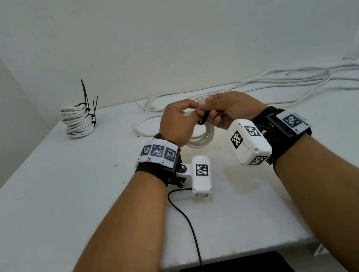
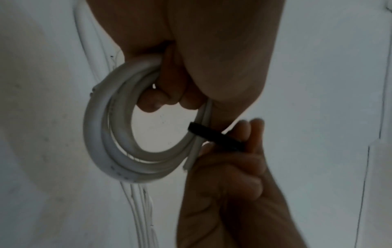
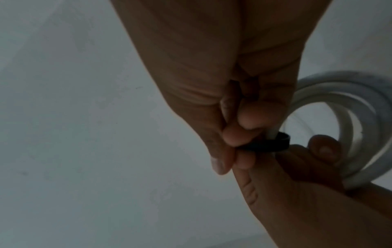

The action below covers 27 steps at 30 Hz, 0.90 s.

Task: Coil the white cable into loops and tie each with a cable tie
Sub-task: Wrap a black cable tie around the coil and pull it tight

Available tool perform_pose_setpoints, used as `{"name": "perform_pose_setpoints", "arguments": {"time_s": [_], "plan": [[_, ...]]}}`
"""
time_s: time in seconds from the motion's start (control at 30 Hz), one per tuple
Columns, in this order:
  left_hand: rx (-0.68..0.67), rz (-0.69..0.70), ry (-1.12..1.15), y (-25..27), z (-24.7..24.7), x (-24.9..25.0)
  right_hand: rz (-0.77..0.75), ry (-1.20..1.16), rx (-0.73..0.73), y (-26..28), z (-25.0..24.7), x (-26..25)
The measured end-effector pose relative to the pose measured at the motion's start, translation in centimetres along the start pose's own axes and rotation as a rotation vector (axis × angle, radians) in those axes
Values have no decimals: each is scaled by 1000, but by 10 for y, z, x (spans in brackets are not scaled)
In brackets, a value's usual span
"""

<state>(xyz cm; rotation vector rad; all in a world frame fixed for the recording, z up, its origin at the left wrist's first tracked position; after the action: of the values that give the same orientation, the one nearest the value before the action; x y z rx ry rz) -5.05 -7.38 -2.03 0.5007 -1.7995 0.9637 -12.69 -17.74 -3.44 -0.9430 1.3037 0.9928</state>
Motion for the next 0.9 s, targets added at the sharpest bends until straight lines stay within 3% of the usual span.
{"name": "perform_pose_setpoints", "arguments": {"time_s": [0.13, 0.3, 0.47, 0.77, 0.83, 0.9], "plan": [[78, -73, 118, -2, -10, -5, -10, -46, 26, 4, -1, -5], [11, 7, 62, 2, 0, 3, 15, -104, 56, 3, -6, -5], [-47, -65, 145, 5, 6, -1, -33, 257, 189, 7, -15, -9], [-177, -192, 471, 11, 30, -6, -104, -21, 493, 11, -53, -18], [-158, -210, 491, 11, 32, -7, -94, -92, 491, 9, -47, -14], [-123, -231, 513, 11, 29, -9, -68, -102, 394, 6, -31, -10]]}}
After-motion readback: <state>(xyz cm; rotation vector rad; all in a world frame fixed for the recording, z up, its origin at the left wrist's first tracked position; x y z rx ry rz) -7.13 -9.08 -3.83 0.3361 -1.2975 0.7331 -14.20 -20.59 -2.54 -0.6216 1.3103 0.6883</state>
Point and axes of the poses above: each hand's wrist, its own y-axis away from the middle knuckle, its own z-axis out of the palm, x = y × z, the point moved 8 cm from there along -y, towards the middle knuckle, and after that the axes turned 5 degrees about y, right-handed, at the moved point
